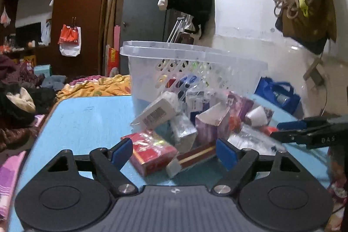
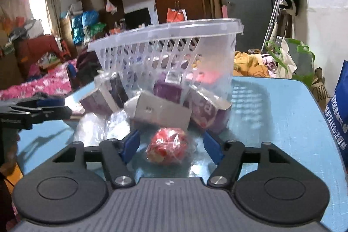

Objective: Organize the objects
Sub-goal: 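Grasp the white KENT box with the left gripper while the right grasps a red round wrapped item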

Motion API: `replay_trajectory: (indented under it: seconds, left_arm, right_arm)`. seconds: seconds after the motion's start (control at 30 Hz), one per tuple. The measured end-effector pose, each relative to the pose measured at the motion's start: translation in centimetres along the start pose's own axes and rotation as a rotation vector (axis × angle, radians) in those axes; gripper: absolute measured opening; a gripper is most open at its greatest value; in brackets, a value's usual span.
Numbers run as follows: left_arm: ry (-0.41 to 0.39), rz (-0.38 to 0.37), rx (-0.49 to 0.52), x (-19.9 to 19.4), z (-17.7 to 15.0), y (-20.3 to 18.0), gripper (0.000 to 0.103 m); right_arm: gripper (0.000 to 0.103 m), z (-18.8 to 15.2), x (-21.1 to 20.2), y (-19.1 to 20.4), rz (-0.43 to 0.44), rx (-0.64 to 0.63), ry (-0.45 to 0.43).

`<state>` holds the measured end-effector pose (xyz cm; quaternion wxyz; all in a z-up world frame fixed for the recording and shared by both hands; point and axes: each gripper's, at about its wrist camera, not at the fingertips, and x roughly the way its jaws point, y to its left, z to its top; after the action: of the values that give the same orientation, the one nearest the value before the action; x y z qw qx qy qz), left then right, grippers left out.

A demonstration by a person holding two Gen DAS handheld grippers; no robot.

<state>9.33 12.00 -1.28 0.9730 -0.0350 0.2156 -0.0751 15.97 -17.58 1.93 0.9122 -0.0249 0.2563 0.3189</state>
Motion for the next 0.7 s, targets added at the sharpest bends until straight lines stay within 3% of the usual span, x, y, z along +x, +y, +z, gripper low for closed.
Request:
replay_trajectory:
  seconds: [0.2, 0.37, 0.47, 0.53, 0.6, 0.7]
  left_arm:
    - [0.033, -0.009, 0.028, 0.4, -0.2, -1.0, 0.086]
    - [0.065, 0.02, 0.106, 2.1, 0.3, -2.6, 0.078]
    - [0.08, 0.029, 0.132, 2.5, 0.2, -2.9, 0.064]
    - [0.072, 0.027, 0.18, 2.2, -0.1, -3.6, 0.046]
    - [0.089, 0.025, 0.226, 2.2, -0.5, -4.4, 0.034]
    - [0.077, 0.078, 0.316, 2.1, -1.3, -5.9, 0.035]
  right_arm:
    - [0.055, -0.1, 0.6, 0.3, -0.019, -0.019, 0.041]
    - [0.054, 0.1, 0.4, 0.1, -0.001, -0.015, 0.024]
    - [0.054, 0.1, 0.3, 0.0, 0.005, -0.007, 0.018]
    - [0.054, 0.2, 0.4, -0.1, 0.013, -0.003, 0.017]
    - [0.054, 0.2, 0.3, -0.1, 0.013, -0.001, 0.012]
    - [0.054, 0.2, 0.3, 0.0, 0.013, -0.001, 0.011]
